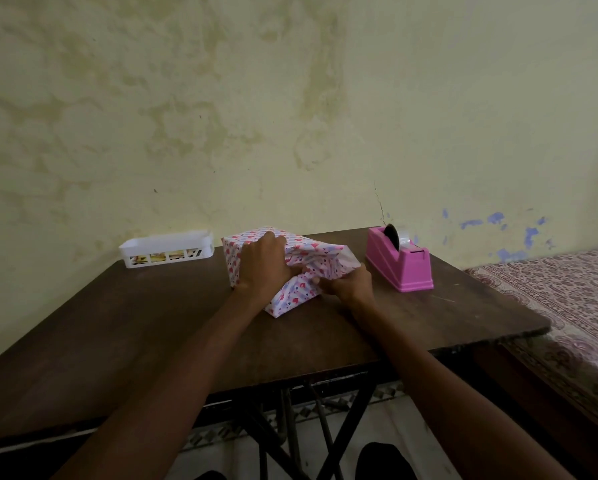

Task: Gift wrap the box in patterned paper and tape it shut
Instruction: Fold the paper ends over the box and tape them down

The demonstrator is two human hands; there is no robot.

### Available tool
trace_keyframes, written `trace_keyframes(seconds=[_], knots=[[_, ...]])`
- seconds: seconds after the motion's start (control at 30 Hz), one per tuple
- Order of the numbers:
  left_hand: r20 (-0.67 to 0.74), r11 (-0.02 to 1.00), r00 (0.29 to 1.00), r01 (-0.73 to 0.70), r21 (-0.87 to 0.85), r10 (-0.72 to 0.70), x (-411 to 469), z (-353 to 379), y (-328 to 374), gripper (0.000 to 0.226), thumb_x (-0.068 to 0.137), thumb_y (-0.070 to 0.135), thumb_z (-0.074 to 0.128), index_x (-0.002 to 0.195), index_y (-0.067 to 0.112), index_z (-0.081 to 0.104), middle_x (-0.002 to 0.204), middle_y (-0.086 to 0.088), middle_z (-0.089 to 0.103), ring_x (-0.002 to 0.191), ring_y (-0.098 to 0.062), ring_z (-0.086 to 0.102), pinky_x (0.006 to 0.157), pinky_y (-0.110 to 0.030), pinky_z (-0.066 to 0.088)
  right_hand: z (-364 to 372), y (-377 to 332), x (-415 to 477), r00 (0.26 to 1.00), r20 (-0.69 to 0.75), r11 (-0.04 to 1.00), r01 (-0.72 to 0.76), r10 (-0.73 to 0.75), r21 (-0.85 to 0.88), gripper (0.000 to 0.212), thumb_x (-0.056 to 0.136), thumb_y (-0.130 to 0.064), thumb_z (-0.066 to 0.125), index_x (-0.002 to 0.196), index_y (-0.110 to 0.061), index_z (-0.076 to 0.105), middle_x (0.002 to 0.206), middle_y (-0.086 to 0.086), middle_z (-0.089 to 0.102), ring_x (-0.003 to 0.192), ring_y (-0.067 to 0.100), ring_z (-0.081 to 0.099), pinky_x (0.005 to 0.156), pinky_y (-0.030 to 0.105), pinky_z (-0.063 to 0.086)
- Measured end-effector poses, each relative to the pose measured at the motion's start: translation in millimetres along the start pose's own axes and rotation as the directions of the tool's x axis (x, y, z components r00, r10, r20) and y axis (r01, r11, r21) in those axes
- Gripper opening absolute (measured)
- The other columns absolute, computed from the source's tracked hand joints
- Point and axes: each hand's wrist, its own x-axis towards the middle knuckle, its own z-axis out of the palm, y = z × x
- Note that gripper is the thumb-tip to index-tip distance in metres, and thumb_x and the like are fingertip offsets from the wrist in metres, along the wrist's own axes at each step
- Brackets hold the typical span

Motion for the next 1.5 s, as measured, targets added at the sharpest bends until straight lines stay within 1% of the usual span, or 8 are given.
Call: trace_keyframes(seconds=[0.2, 0.33, 0.6, 0.77, 0.93, 1.13, 1.33, 1.5], knots=[[-0.039, 1.000, 0.999, 0.023, -0.008, -0.024, 0, 1, 3, 0.068, 0.076, 0.068, 0.062, 0.121, 0.017, 0.064, 0.115, -0.006, 0.065, 0.101, -0.020, 0.063, 0.089, -0.033, 0.047, -15, 2, -1, 0.999, 0.026, 0.982, 0.035, -0.031, -0.184, 0.048, 0.077, -0.004, 0.078, 0.121, -0.011, 0.060, 0.122, 0.007, 0.064, 0.113, 0.021, 0.062, 0.090, 0.030, 0.053], [-0.061, 0.998, 0.997, 0.055, -0.020, -0.056, -1, 1, 3, 0.063, 0.076, 0.066, 0.063, 0.115, 0.018, 0.067, 0.112, -0.005, 0.066, 0.098, -0.019, 0.063, 0.085, -0.031, 0.048, -40, 4, 0, 0.978, 0.083, 0.883, 0.210, -0.193, -0.419, 0.023, 0.083, -0.005, 0.073, 0.105, -0.010, 0.067, 0.103, 0.006, 0.071, 0.084, 0.007, 0.067, 0.061, 0.013, 0.048], [-0.081, 0.982, 0.993, 0.065, -0.175, -0.080, 0, 9, 15, 0.067, 0.074, 0.063, 0.067, 0.119, 0.013, 0.065, 0.121, -0.009, 0.064, 0.107, -0.023, 0.061, 0.095, -0.037, 0.047, -113, -23, 14, 0.764, -0.255, 0.565, 0.169, -0.593, -0.808, 0.014, 0.094, -0.014, 0.055, 0.096, -0.010, 0.068, 0.097, 0.008, 0.066, 0.086, 0.024, 0.057, 0.066, 0.037, 0.051], [-0.072, 0.980, 0.997, 0.014, -0.201, -0.029, 7, 12, 27, 0.065, 0.074, 0.059, 0.070, 0.117, 0.011, 0.066, 0.117, -0.009, 0.065, 0.105, -0.024, 0.061, 0.092, -0.037, 0.046, -146, -34, 43, 0.953, -0.298, 0.645, -0.194, -0.056, -0.739, 0.047, 0.102, -0.041, 0.034, 0.113, -0.003, 0.059, 0.121, 0.019, 0.055, 0.105, 0.036, 0.055, 0.083, 0.043, 0.047], [-0.082, 0.978, 0.997, -0.022, -0.208, 0.005, 16, 21, 43, 0.060, 0.074, 0.059, 0.070, 0.112, 0.012, 0.067, 0.112, -0.007, 0.066, 0.099, -0.022, 0.062, 0.087, -0.036, 0.048, -155, -55, 59, 0.912, -0.084, 0.882, -0.410, 0.402, -0.231, 0.033, 0.101, -0.030, 0.050, 0.116, -0.001, 0.052, 0.118, 0.016, 0.056, 0.084, 0.030, 0.059, 0.068, 0.041, 0.061], [-0.079, 0.983, 0.997, -0.028, -0.184, 0.014, 18, 24, 44, 0.062, 0.077, 0.057, 0.068, 0.119, 0.013, 0.063, 0.121, -0.007, 0.064, 0.107, -0.022, 0.061, 0.091, -0.035, 0.045, -164, -55, 78, 0.872, -0.011, 0.826, -0.468, 0.490, -0.314, 0.036, 0.090, -0.011, 0.068, 0.122, -0.002, 0.055, 0.106, 0.016, 0.060, 0.089, 0.028, 0.064, 0.080, 0.037, 0.058], [-0.067, 0.981, 0.998, -0.032, -0.193, 0.019, 18, 22, 44, 0.066, 0.076, 0.060, 0.068, 0.123, 0.013, 0.062, 0.125, -0.008, 0.063, 0.109, -0.023, 0.060, 0.094, -0.037, 0.046, -176, -45, 74, 0.803, 0.062, 0.802, -0.596, 0.593, 0.037, 0.043, 0.082, 0.000, 0.074, 0.120, -0.001, 0.054, 0.114, 0.024, 0.051, 0.087, 0.045, 0.059, 0.057, 0.051, 0.059], [-0.057, 0.977, 0.998, -0.026, -0.211, 0.014, 18, 21, 44, 0.066, 0.076, 0.060, 0.068, 0.121, 0.013, 0.063, 0.123, -0.008, 0.063, 0.108, -0.023, 0.061, 0.094, -0.036, 0.046, -180, -36, 69, 0.853, 0.157, 0.823, -0.522, 0.498, 0.225, 0.024, 0.087, -0.013, 0.069, 0.108, -0.002, 0.066, 0.117, 0.018, 0.054, 0.095, 0.038, 0.058, 0.076, 0.055, 0.054]])
